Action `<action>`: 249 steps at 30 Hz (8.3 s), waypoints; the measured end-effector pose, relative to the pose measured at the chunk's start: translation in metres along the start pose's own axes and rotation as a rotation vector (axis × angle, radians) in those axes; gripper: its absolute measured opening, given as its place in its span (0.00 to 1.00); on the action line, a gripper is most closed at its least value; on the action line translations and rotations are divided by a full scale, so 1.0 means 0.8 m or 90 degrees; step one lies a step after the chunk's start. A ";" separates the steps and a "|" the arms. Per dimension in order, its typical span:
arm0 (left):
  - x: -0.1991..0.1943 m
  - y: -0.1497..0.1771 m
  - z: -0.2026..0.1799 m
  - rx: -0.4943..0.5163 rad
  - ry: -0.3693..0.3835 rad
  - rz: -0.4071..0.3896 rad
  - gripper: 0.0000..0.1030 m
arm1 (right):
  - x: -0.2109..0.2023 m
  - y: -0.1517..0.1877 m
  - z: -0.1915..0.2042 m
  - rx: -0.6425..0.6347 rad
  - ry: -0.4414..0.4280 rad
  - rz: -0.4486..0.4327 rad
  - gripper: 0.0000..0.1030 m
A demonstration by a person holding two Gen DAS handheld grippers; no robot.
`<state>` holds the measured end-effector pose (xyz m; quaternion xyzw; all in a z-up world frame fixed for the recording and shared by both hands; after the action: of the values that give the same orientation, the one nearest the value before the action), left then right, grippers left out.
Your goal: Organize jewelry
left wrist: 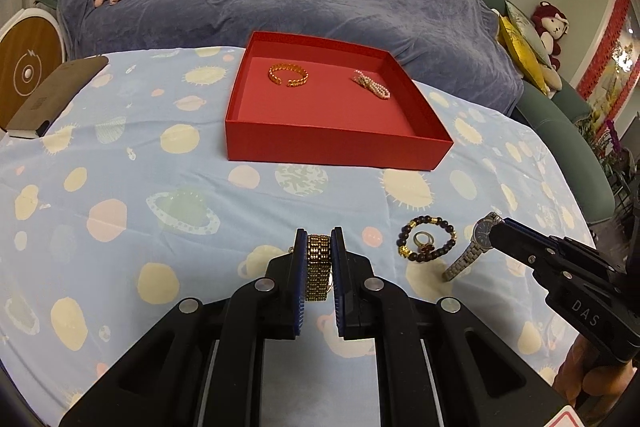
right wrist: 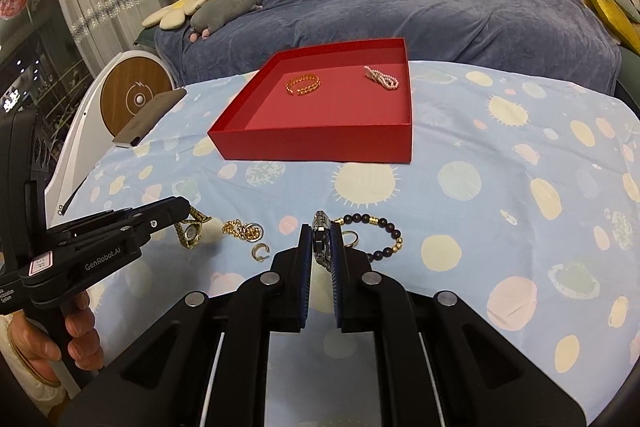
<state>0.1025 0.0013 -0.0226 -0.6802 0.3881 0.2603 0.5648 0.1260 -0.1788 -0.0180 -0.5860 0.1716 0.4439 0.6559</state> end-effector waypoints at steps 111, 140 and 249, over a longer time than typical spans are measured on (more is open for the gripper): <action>0.043 0.012 0.042 0.003 -0.111 0.038 0.71 | 0.065 0.027 -0.003 -0.052 0.044 0.063 0.33; 0.043 0.027 0.048 -0.001 -0.086 0.055 0.71 | 0.097 0.019 -0.005 -0.049 0.062 0.077 0.12; 0.160 -0.195 0.045 0.007 -0.084 -0.002 0.06 | 0.164 -0.166 -0.041 -0.016 0.043 0.004 0.11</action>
<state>0.3061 0.0156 -0.0441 -0.6591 0.3506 0.3019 0.5929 0.3114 -0.1483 -0.0420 -0.6085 0.1896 0.4281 0.6407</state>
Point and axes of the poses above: each gripper's, at about its wrist camera, not at the fingertips, and x roughly the way its jaws point, z to its left, y to its underside, the point moved 5 cm from there along x, roughly the way its jaws point, and after that the axes turned 5 degrees about z, right-handed, at the moved point
